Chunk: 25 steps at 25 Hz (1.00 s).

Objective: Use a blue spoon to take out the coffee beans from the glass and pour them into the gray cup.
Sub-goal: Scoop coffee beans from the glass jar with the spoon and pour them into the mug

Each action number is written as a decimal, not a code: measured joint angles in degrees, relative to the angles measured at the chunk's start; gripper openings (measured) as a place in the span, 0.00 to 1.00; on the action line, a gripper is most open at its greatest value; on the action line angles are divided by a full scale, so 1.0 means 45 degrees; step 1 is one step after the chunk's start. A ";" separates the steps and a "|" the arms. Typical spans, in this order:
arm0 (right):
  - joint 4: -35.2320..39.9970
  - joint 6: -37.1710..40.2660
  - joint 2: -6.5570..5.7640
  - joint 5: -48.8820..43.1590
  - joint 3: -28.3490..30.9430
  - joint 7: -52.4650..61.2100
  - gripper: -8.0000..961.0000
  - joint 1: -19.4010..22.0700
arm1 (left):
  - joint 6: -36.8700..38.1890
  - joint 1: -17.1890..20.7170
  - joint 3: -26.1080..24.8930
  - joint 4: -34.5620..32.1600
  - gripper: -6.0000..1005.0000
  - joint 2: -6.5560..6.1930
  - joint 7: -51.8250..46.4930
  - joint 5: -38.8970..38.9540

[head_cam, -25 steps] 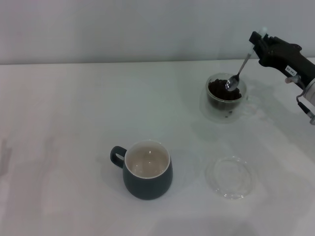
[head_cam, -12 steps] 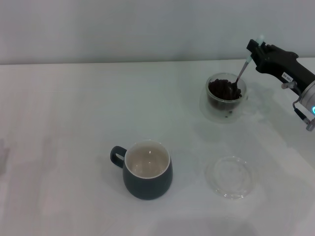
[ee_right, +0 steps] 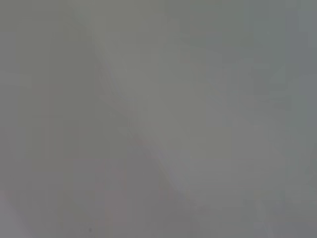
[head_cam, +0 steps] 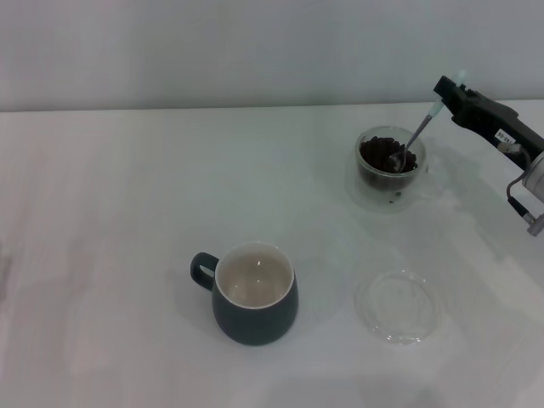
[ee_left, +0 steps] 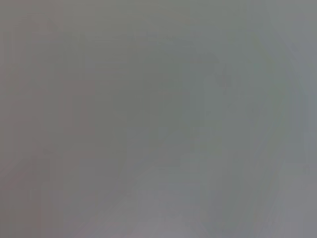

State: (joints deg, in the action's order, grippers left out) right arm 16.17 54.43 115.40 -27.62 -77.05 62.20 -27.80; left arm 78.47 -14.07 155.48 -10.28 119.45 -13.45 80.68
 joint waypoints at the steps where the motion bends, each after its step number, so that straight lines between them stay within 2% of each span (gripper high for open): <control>1: 0.0000 -0.0071 -0.0001 -0.0001 -0.0020 0.0206 0.16 -0.0011 | -0.0001 -0.0001 0.0001 0.0000 0.74 0.0000 0.0000 0.0000; 8: 0.0014 -0.0873 -0.0019 -0.0030 -0.0038 0.2009 0.16 -0.0086 | 0.0118 0.0062 0.0001 -0.0079 0.74 0.0000 0.0000 -0.0008; 25: 0.0043 -0.1486 -0.0008 0.0060 0.0049 0.4689 0.16 -0.0140 | 0.0619 0.0092 0.0097 -0.0099 0.74 -0.0021 0.0000 -0.0102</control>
State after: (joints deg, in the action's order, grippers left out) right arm 16.36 47.74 115.37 -27.35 -76.83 83.31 -28.42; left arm 81.26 -13.66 155.91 -10.73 119.35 -13.45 80.22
